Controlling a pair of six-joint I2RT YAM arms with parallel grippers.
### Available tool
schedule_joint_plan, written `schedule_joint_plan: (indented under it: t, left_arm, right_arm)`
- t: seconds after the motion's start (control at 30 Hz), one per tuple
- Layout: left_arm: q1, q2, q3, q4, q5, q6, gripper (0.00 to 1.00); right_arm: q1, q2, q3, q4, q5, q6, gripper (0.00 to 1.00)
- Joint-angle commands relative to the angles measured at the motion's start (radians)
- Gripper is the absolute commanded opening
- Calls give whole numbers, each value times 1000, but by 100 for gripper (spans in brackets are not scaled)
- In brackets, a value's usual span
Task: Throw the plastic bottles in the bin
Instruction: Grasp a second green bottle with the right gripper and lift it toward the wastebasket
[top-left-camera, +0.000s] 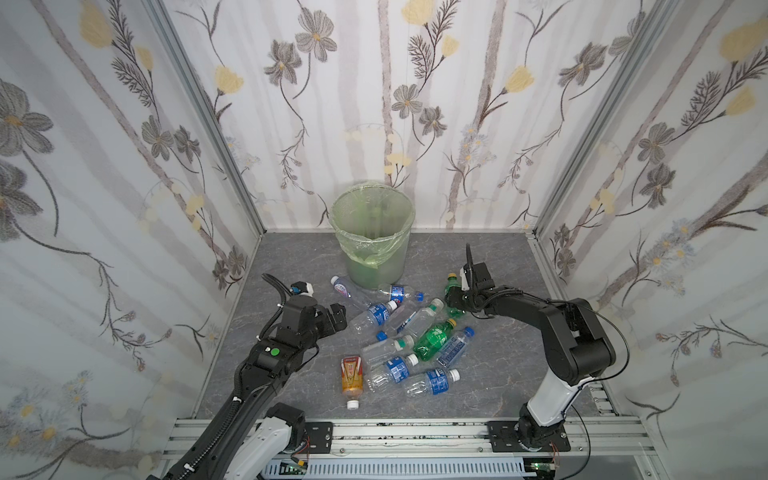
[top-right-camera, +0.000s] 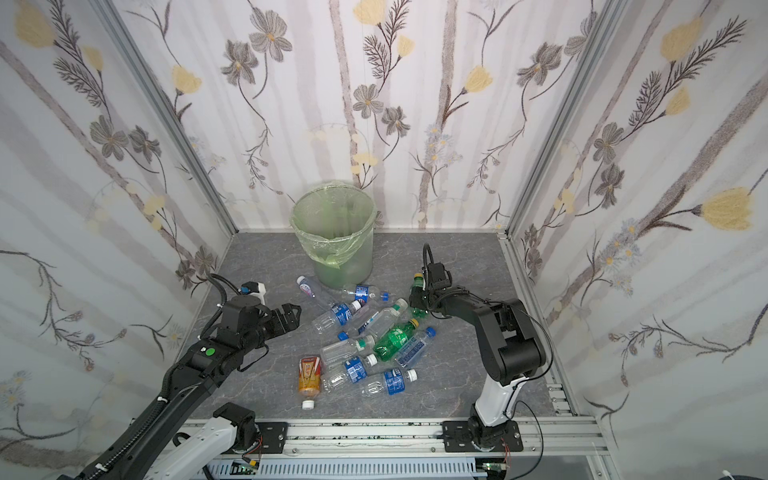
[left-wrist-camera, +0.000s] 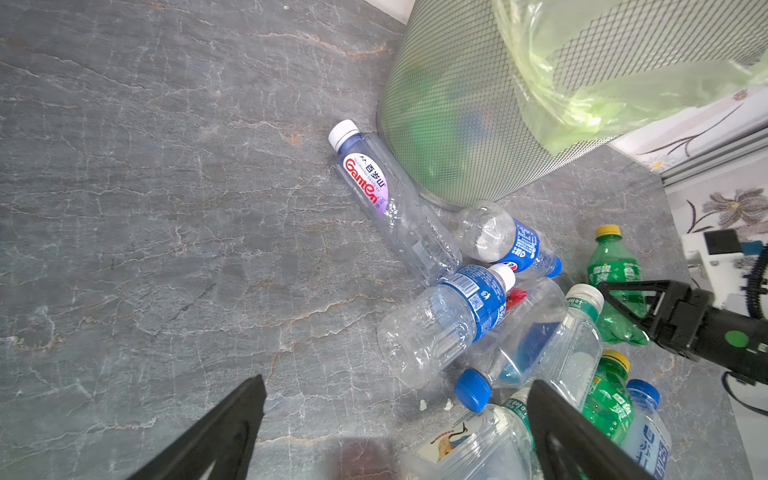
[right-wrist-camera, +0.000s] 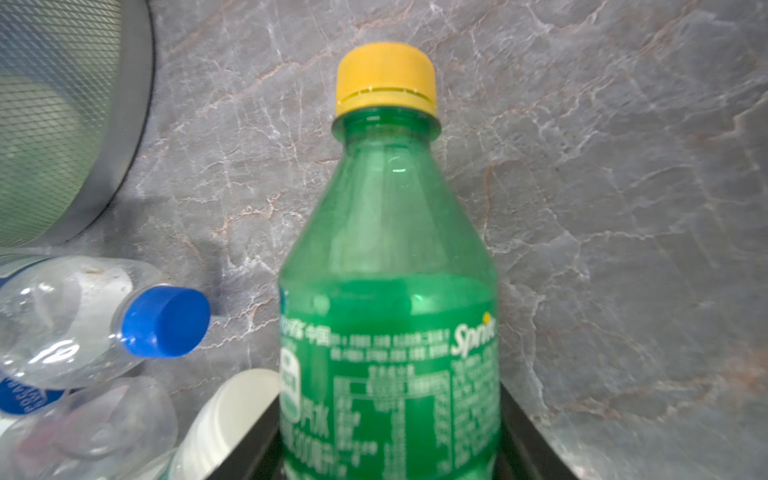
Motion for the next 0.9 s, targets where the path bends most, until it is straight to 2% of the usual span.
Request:
schedule_joint_plan:
  t: [0.0,0.13,0.37,0.53,0.6,0.67,0.77,0.8,0.87]
  left_arm:
    - [0,-1,-9,18,-15,-18,100]
    - [0,-6,-20,19,-14,-26,100]
    - [1,13,-31,18,-14,-36,100]
    - [2,24,-45,18,-23,-68,99]
    - [2,24,-50,18,-30,-83,99]
    - [1,22,-52,18,-36,-97,99]
    - [3,23,-47,20,-25,-100,100]
    - [2,26,-45,19,-21,-100,100]
    - [2,36,-40,18,-11,-97,100]
  right_arm:
    - [1,-94,-26,67,31,-25,49]
    - [0,-293,-91,80,24,-51,47]
    - [35,-702,-243,220,-159,-99,43]
    - [109,-838,-215,282,-163,-106,41]
    - [130,-799,-115,270,-180,-110,41]
    - [166,-694,27,231,-192,-132,41]
    - [221,-434,337,125,-188,-172,42]
    - [230,-343,452,85,-183,-170,45]
    - [233,-99,745,-42,-212,-138,62]
